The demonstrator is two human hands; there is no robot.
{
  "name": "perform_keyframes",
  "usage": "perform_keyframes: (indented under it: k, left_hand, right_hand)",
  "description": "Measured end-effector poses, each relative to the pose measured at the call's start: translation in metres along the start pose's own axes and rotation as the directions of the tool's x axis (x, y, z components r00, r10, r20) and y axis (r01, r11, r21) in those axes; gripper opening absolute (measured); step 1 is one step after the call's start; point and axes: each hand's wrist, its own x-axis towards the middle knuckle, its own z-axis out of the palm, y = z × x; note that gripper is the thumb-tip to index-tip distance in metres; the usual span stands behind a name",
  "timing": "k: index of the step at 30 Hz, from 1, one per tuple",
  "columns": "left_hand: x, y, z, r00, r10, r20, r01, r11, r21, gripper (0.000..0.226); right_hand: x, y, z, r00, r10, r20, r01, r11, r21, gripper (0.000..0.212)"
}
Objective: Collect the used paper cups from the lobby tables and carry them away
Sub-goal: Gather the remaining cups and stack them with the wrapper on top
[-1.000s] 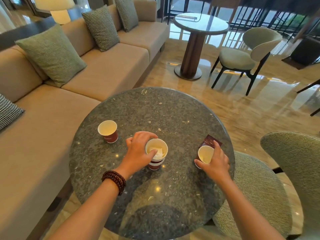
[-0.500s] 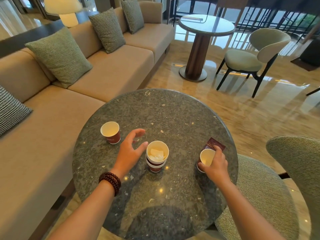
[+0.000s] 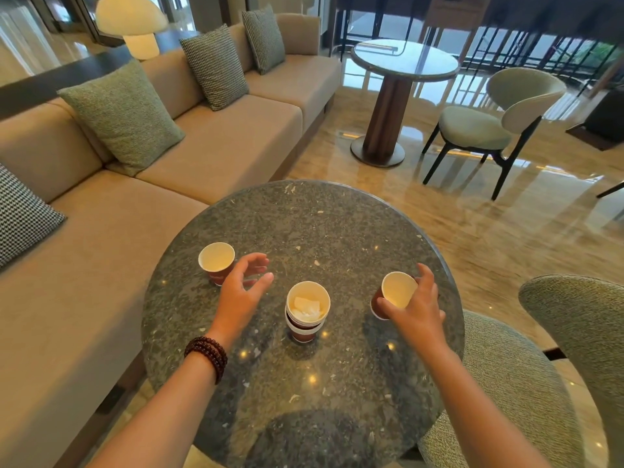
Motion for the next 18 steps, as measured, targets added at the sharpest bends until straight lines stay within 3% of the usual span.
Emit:
perform_keyframes:
  k: [9, 18]
  left_hand:
    - [-0.002, -0.002, -0.009, 0.999, -0.039, -0.025, 0.039, 0.999, -0.013, 0.026]
    - [-0.010, -0.010, -0.022, 0.994, -0.080, -0.073, 0.078, 0.997, -0.021, 0.027]
  right_hand:
    - [-0.014, -0.077, -0.023, 0.978, -0.210, 0.015, 0.205, 0.965, 0.162, 0.096]
    - [-0.041, -0.131, -0.019, 0.905, -0.389, 0.171, 0.356, 0.914, 0.194, 0.094]
